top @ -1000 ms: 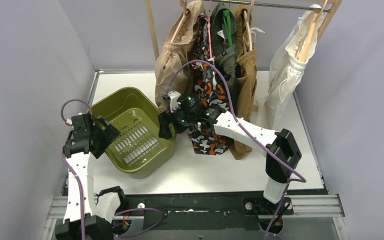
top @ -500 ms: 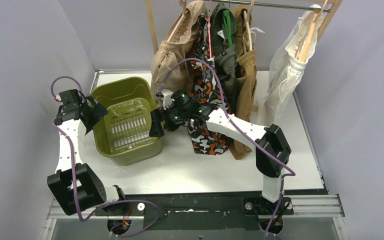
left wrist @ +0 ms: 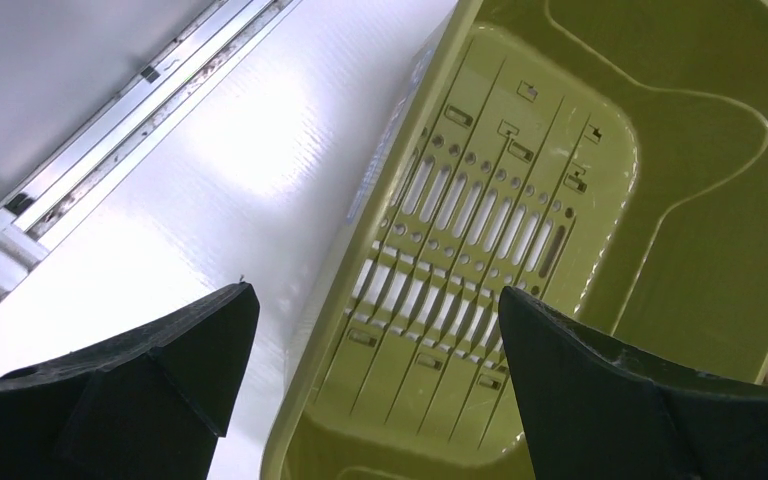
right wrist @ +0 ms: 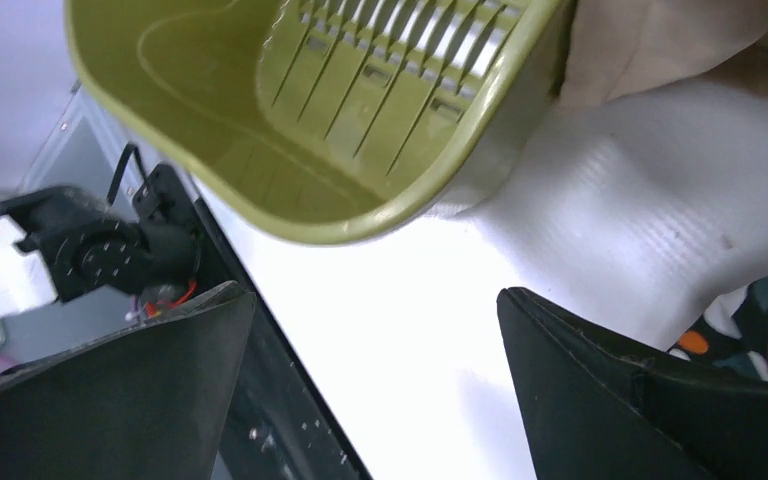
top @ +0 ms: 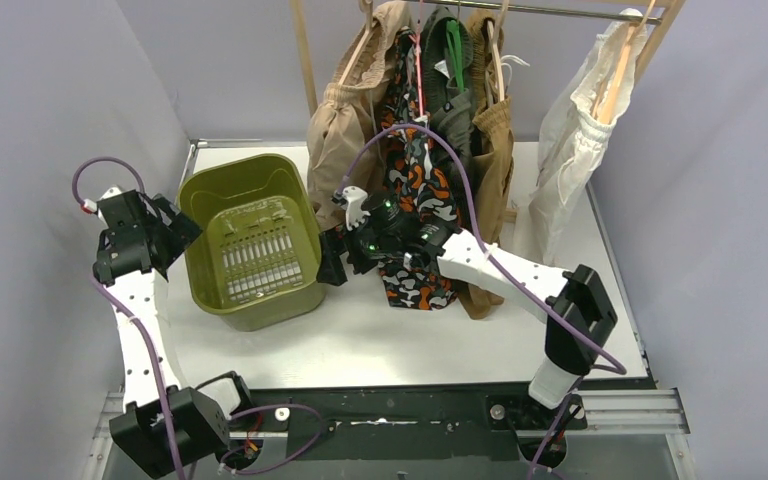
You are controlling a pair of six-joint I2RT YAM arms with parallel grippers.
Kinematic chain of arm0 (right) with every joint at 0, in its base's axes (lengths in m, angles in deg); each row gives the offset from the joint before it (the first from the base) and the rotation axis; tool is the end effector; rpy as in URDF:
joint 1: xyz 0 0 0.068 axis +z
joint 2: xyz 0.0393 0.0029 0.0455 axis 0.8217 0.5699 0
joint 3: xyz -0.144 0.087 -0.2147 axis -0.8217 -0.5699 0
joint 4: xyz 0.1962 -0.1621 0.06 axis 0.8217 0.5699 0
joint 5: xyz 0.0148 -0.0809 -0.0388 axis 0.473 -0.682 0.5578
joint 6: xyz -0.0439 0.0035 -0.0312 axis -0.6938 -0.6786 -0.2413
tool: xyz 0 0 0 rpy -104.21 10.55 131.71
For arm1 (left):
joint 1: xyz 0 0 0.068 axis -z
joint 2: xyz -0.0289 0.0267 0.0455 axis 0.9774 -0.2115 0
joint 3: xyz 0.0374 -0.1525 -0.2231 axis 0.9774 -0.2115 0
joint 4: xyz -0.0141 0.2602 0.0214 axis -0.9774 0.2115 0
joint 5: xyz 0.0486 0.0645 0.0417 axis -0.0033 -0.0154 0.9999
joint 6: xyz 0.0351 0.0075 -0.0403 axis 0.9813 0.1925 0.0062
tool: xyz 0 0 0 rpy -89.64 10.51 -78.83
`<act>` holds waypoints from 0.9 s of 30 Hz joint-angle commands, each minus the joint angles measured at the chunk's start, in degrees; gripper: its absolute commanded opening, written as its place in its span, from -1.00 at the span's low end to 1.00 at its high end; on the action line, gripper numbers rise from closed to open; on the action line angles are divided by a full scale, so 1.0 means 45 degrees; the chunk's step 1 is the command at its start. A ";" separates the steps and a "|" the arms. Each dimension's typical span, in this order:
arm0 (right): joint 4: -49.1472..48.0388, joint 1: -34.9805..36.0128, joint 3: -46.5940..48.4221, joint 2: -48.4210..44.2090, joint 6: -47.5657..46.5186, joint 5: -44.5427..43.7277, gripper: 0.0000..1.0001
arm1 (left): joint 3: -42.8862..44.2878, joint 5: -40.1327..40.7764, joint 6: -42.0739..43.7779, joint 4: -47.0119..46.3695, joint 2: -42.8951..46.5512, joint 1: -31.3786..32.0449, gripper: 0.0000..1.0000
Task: Remove the shorts from the hanger
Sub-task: Adjust the shorts on the hanger.
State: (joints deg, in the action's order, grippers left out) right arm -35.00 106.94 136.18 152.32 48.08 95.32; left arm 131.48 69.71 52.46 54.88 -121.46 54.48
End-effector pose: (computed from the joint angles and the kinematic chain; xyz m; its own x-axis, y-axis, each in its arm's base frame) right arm 0.2333 0.3171 0.2997 -0.7125 -0.2975 -0.6354 -0.6831 0.5009 0.5315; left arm 0.2068 0.0912 0.3391 -0.3626 -0.6643 -0.6536 -0.6781 0.6692 -0.3040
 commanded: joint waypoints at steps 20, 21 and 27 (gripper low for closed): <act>-0.2549 0.0454 0.2891 0.1676 0.0364 0.1847 0.91 | -0.1279 -0.1767 -0.1294 0.1088 0.3083 0.0504 0.85; -0.2017 0.0428 0.2804 0.1381 -0.0057 0.1209 0.91 | -0.1401 -0.2052 -0.1332 0.0985 0.3072 0.0526 0.85; -0.0482 0.0753 0.0903 -0.0988 -0.2341 -0.1536 0.97 | -0.2339 -0.2839 -0.1666 0.0829 0.2989 0.0707 0.85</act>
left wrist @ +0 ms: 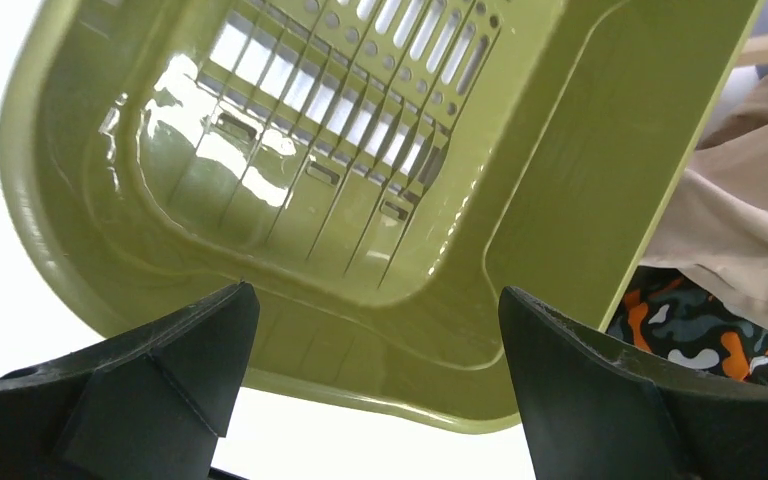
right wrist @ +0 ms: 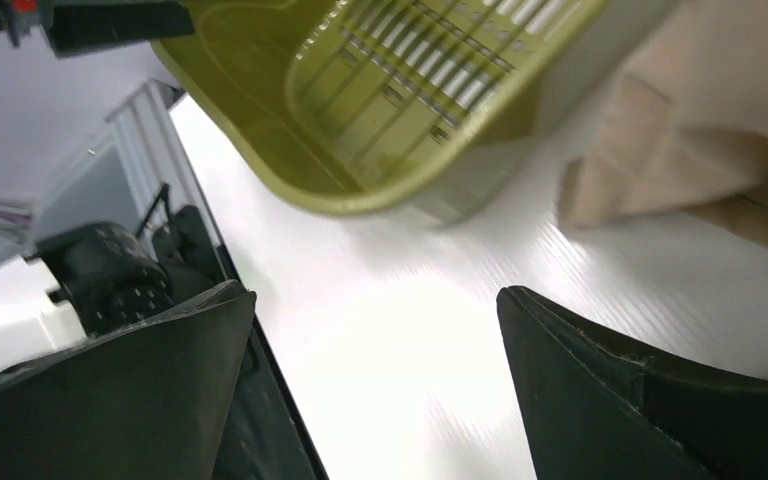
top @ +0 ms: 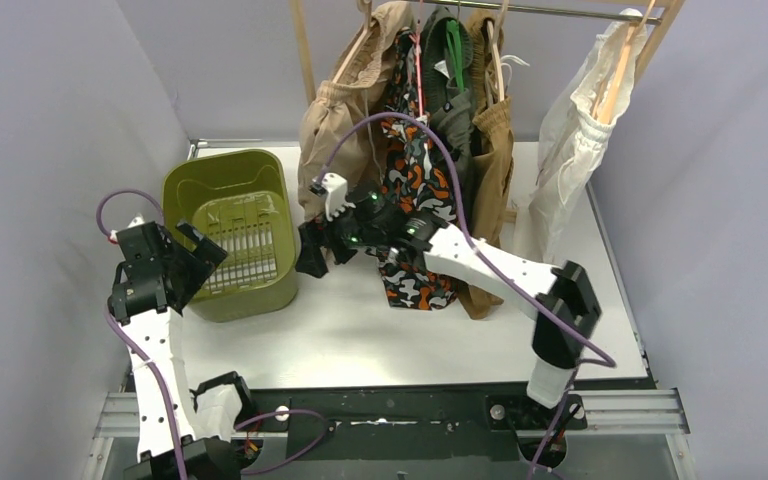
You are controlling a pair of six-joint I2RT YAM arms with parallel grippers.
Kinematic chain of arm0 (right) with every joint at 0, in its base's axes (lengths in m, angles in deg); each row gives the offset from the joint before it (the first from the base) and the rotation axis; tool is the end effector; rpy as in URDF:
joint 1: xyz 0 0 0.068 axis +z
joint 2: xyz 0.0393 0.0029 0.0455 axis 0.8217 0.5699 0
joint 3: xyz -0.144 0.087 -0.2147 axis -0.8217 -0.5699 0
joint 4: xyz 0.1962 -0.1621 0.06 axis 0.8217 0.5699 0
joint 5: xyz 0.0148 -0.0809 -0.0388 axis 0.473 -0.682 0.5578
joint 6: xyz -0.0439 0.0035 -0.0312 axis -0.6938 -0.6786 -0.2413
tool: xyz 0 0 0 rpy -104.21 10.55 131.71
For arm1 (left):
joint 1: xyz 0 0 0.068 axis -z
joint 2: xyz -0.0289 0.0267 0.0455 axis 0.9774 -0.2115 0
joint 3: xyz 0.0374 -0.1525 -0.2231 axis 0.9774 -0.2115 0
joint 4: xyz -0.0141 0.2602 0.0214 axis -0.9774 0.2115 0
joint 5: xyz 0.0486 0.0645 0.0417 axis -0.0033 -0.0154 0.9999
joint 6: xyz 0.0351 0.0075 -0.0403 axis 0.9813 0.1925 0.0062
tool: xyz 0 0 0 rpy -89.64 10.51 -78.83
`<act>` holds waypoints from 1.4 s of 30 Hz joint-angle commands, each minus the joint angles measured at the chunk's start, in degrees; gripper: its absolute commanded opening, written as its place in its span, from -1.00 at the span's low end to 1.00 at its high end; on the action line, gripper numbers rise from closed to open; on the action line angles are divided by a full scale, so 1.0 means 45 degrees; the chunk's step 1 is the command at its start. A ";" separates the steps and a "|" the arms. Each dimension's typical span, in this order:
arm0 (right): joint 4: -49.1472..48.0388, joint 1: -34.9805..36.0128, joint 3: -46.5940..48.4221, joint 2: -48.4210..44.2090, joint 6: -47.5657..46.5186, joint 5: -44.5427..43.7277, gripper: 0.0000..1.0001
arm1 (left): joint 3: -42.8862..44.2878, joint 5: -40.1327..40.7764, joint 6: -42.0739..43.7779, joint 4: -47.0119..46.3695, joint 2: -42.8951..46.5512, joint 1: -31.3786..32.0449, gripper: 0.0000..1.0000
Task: Remove the shorts from the hanger
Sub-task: Adjust the shorts on the hanger.
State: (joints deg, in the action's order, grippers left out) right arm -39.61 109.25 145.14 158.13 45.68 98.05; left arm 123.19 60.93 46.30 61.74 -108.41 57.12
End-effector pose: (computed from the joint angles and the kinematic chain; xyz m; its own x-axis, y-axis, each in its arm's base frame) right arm 0.2390 0.3545 0.3210 -0.6167 -0.2841 -0.7342 -0.7776 0.3652 0.5118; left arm 0.1569 0.0554 0.3239 -0.3983 -0.7452 -0.5348 -0.6140 0.6498 -0.4481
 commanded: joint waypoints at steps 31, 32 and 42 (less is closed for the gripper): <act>-0.0213 0.0145 -0.5166 -0.7149 -0.1412 -0.6298 0.96 | 0.0402 -0.1565 -0.2575 0.2426 0.2251 0.0379 0.85; -0.0218 0.0144 -0.5277 -0.7283 -0.1354 -0.6413 0.96 | 0.0027 -0.1564 -0.2650 0.2610 0.2601 0.0374 0.85; 0.0291 -0.0200 -0.5493 -0.7976 -0.0786 -0.8076 0.96 | -0.1312 -0.0907 -0.1723 -0.1177 0.0610 0.0357 0.84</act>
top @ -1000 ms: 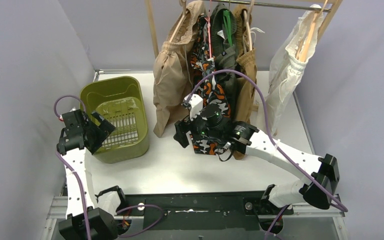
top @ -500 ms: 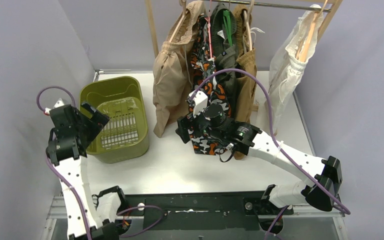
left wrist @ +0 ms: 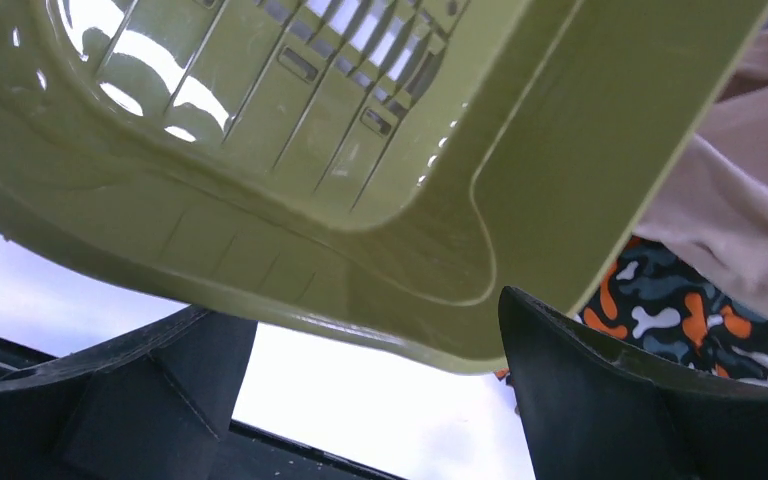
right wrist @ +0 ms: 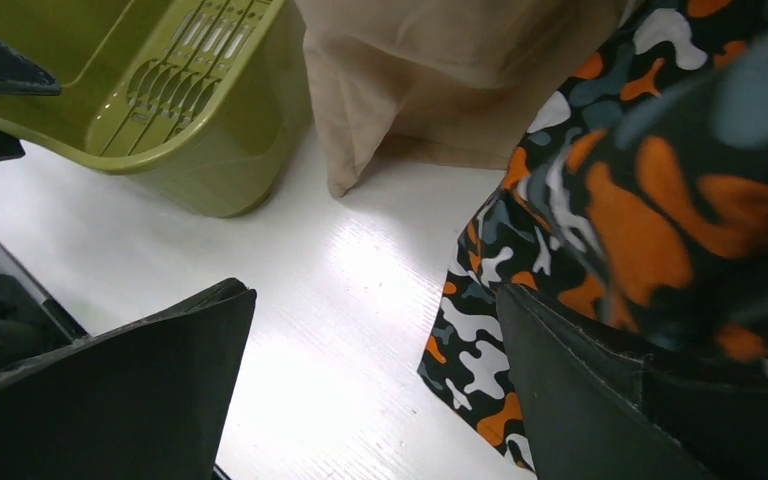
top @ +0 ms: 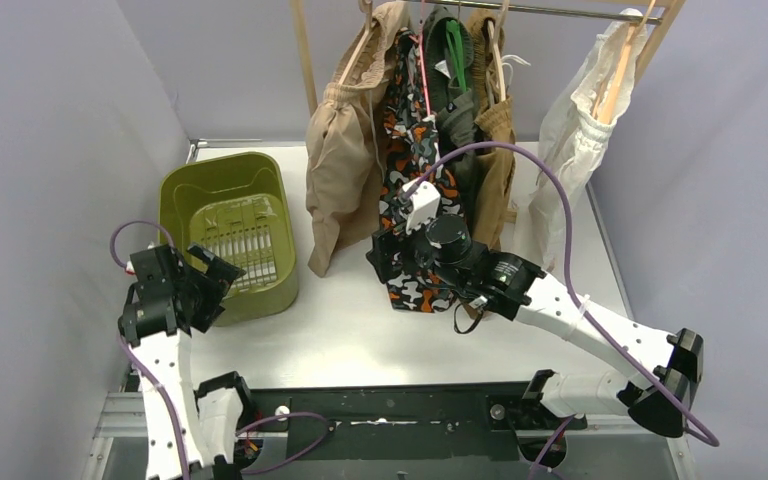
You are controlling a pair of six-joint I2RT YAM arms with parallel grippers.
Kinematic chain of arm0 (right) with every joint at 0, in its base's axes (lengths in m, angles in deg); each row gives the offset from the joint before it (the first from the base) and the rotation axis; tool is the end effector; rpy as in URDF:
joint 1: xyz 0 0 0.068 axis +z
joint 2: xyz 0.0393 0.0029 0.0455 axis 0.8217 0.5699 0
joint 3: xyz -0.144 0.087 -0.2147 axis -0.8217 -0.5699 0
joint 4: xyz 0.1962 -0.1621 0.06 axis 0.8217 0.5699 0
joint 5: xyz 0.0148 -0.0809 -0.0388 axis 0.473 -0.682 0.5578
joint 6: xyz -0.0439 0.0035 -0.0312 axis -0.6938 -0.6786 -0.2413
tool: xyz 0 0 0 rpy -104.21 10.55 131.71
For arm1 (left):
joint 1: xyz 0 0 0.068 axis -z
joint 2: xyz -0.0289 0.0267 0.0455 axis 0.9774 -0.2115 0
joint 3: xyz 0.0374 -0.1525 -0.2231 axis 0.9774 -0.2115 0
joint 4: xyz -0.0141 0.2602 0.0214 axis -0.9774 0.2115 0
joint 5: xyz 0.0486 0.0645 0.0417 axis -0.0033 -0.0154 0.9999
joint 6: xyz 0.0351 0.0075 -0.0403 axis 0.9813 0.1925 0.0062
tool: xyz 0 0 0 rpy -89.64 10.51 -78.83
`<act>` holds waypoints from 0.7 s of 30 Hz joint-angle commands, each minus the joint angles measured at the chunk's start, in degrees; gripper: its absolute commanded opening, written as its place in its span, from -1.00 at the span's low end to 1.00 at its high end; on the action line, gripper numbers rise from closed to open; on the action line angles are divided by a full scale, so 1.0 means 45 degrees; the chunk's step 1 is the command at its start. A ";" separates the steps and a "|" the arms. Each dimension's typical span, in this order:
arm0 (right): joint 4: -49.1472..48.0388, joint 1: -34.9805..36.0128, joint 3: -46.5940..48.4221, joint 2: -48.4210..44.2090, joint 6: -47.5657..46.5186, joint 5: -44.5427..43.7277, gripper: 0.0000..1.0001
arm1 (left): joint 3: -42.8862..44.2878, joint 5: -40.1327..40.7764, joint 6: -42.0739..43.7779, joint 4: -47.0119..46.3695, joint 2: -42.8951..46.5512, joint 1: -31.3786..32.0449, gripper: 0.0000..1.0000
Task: Remove the shorts from the hanger
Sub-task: Adjust the shorts on the hanger.
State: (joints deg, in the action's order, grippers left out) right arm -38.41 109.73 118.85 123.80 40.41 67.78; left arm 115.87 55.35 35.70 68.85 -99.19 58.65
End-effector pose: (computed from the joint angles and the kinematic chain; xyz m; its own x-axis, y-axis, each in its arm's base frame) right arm 0.1638 0.2238 0.3570 -0.4270 -0.1199 -0.8963 -0.6681 0.7098 0.2233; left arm 0.1204 0.0344 0.2961 -0.3803 -0.8610 -0.3377 -0.6638 0.5084 -0.5486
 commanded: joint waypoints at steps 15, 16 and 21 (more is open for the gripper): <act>0.2799 -0.1578 -0.2081 -0.2611 -0.0435 0.4666 0.95 | 0.0794 0.2740 0.2929 -0.4483 -0.4912 -0.0078 0.84; 0.2925 -0.1572 -0.2306 -0.2944 -0.0183 0.4804 0.95 | 0.0828 0.2768 0.2985 -0.4576 -0.5034 -0.0100 0.84; 0.4189 -0.1579 -0.2829 -0.4909 0.1246 0.2138 0.95 | 0.1076 0.2627 0.3061 -0.5061 -0.5750 -0.0142 0.84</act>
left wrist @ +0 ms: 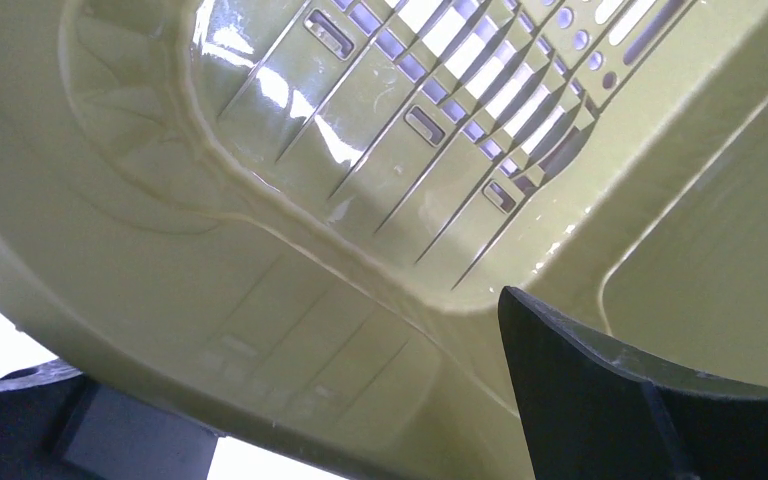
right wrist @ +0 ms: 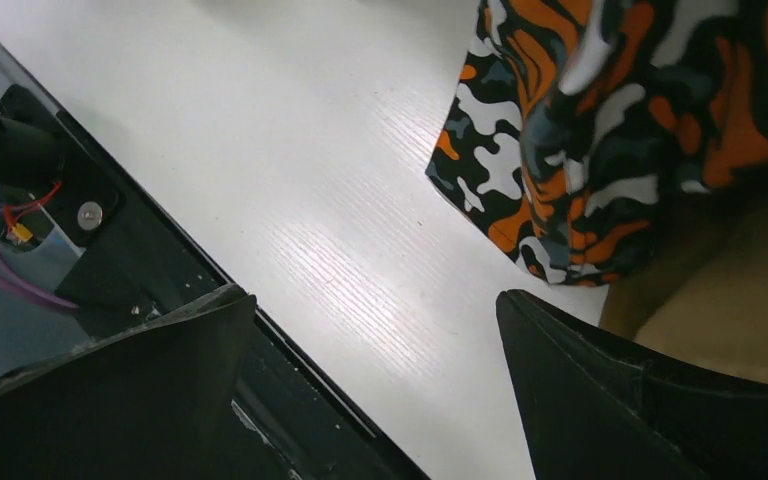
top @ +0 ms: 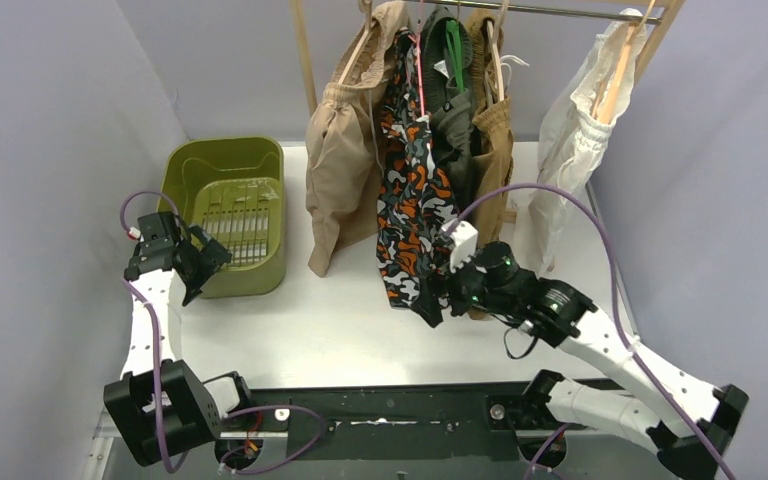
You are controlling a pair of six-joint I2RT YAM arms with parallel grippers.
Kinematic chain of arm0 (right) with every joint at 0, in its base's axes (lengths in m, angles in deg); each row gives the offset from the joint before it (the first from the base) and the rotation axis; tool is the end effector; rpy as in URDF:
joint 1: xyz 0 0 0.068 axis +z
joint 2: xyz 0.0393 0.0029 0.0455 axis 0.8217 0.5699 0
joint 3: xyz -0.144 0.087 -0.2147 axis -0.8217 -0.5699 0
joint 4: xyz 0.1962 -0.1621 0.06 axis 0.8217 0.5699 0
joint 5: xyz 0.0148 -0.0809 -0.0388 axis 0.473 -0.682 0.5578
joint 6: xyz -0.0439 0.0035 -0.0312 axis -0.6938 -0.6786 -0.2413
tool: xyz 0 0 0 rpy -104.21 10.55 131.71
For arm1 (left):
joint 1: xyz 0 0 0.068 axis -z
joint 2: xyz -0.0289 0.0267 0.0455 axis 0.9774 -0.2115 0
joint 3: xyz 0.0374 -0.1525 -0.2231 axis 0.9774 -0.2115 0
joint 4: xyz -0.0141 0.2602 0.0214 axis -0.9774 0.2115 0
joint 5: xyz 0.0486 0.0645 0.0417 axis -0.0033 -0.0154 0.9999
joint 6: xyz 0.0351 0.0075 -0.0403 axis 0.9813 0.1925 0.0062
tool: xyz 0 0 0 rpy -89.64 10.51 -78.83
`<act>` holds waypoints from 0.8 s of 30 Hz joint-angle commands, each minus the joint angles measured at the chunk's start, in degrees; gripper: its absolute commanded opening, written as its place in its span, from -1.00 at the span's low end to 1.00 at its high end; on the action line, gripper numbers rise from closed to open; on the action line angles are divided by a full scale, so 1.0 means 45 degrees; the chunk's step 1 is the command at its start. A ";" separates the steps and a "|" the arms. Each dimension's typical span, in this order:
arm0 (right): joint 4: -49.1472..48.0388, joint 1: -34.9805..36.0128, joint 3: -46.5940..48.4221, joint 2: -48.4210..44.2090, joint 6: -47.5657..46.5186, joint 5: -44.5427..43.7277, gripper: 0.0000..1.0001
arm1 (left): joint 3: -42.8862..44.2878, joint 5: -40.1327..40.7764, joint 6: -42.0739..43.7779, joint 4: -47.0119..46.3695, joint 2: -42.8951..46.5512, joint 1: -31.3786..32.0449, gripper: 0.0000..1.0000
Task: Remove the shorts from the hanger
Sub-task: Adjust the shorts on the hanger.
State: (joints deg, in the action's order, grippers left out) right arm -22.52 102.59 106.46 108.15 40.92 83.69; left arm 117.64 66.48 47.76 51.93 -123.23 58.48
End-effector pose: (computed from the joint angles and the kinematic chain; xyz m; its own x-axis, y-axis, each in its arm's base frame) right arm 0.1303 0.1512 0.3161 -0.6118 -0.2468 -0.7515 -0.6772 0.6544 0.3364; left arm 0.2107 0.0738 0.2591 -0.4872 -0.7409 -0.4622 -0.7012 0.6474 -0.2986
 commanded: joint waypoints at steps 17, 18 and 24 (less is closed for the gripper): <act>0.2341 -0.0030 0.2268 -0.3775 0.3752 -1.0555 0.95 | 0.1874 -0.0381 0.0003 0.0130 0.2890 -0.0004 0.89; 0.2461 -0.0030 0.2571 -0.3675 0.3411 -1.0810 0.95 | 0.1916 -0.0532 -0.0010 0.0157 0.3009 0.0004 0.89; 0.4533 -0.0021 0.4639 -0.2764 0.4008 -1.3528 0.95 | 0.2474 -0.1767 0.0164 0.0449 0.2982 0.0072 0.89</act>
State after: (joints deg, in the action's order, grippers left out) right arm -6.17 102.48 122.78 92.93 58.23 34.31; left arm 125.68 63.31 47.98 53.85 -109.59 58.37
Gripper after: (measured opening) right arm 0.977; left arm 0.945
